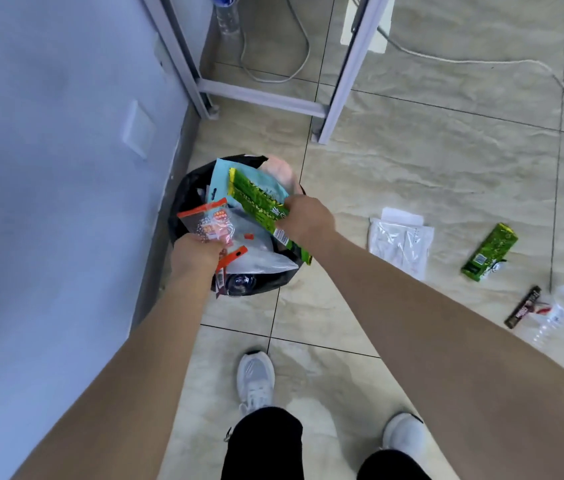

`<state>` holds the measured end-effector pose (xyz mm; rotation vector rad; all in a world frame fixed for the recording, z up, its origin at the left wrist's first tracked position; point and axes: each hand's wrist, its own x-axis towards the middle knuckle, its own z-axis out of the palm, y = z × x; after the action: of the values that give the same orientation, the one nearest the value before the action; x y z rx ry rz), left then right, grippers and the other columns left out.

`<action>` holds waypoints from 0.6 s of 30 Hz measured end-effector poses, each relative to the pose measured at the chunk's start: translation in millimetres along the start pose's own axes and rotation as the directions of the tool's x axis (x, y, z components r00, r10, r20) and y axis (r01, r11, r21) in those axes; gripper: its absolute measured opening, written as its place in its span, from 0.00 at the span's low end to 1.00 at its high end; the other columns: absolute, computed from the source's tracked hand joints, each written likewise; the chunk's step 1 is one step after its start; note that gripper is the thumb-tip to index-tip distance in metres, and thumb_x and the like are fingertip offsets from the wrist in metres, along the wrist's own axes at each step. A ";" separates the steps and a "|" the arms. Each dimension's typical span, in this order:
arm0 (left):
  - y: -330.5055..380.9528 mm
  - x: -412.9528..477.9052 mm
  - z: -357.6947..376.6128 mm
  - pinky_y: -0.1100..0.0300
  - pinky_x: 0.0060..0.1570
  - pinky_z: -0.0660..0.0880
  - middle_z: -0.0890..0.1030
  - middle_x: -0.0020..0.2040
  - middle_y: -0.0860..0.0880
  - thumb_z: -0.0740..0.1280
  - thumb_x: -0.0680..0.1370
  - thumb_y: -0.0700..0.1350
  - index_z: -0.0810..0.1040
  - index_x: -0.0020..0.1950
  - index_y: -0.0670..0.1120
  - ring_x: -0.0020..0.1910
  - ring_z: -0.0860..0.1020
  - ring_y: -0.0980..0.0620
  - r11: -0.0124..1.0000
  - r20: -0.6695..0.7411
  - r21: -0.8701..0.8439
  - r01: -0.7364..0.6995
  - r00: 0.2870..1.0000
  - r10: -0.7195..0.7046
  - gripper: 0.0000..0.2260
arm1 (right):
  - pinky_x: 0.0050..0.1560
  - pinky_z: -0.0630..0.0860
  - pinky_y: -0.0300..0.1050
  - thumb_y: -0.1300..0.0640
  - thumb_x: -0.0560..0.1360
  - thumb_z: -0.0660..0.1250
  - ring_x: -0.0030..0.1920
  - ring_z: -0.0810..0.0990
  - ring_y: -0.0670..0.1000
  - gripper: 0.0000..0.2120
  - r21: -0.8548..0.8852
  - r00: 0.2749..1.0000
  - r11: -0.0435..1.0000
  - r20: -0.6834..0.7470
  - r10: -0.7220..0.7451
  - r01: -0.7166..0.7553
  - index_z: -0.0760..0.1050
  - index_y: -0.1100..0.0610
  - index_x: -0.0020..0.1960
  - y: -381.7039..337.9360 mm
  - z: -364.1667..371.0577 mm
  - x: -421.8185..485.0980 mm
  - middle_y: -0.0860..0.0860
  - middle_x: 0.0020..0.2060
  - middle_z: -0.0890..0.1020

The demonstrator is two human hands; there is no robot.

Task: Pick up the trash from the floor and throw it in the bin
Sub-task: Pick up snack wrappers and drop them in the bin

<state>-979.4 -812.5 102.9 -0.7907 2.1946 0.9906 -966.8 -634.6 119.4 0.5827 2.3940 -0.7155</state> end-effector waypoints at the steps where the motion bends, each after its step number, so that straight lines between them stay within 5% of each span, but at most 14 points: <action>1: -1.6 7.7 3.0 0.62 0.30 0.71 0.80 0.35 0.48 0.72 0.72 0.47 0.81 0.46 0.43 0.31 0.77 0.52 0.998 -0.020 0.058 -0.019 1.000 0.020 0.08 | 0.44 0.70 0.45 0.56 0.75 0.64 0.57 0.79 0.58 0.12 -0.017 1.000 1.000 0.001 -0.004 0.004 0.76 0.57 0.56 -0.4 6.7 5.4 0.55 0.54 0.81; 6: -1.1 31.8 14.8 0.59 0.44 0.71 0.83 0.54 0.39 0.72 0.71 0.49 0.80 0.57 0.38 0.50 0.81 0.41 0.994 -0.064 0.111 -0.008 0.998 0.015 0.19 | 0.46 0.71 0.45 0.46 0.76 0.61 0.55 0.79 0.58 0.17 0.101 1.000 0.995 -0.007 -0.015 0.016 0.77 0.58 0.54 2.1 27.1 24.1 0.57 0.52 0.81; 10: 3.4 35.0 5.8 0.55 0.58 0.74 0.79 0.63 0.41 0.75 0.66 0.58 0.73 0.67 0.40 0.61 0.79 0.42 1.000 -0.073 -0.011 0.017 0.997 -0.017 0.35 | 0.44 0.69 0.44 0.43 0.78 0.57 0.52 0.79 0.60 0.16 0.226 1.000 0.974 -0.021 0.003 0.002 0.74 0.53 0.40 9.2 24.9 24.6 0.57 0.44 0.80; 13: 13.6 26.1 -5.7 0.47 0.66 0.71 0.74 0.68 0.40 0.74 0.65 0.63 0.67 0.70 0.39 0.66 0.74 0.40 0.995 -0.104 0.094 -0.011 0.994 0.021 0.42 | 0.52 0.73 0.49 0.42 0.77 0.58 0.56 0.78 0.61 0.22 0.264 1.000 0.964 -0.014 0.027 -0.022 0.75 0.57 0.59 15.6 10.1 19.0 0.60 0.53 0.81; 18: 39.9 -1.9 -11.1 0.46 0.68 0.68 0.69 0.71 0.39 0.69 0.69 0.65 0.63 0.73 0.39 0.69 0.69 0.38 0.952 -0.051 0.290 -0.095 0.992 0.115 0.42 | 0.58 0.73 0.51 0.40 0.76 0.58 0.58 0.76 0.61 0.26 0.295 0.999 0.955 0.010 0.039 -0.040 0.72 0.60 0.63 27.9 -22.9 3.9 0.60 0.58 0.79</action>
<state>-1009.7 -799.1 127.8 -0.5842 2.3895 0.6780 -963.5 -598.7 123.0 0.7466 2.2800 -1.0664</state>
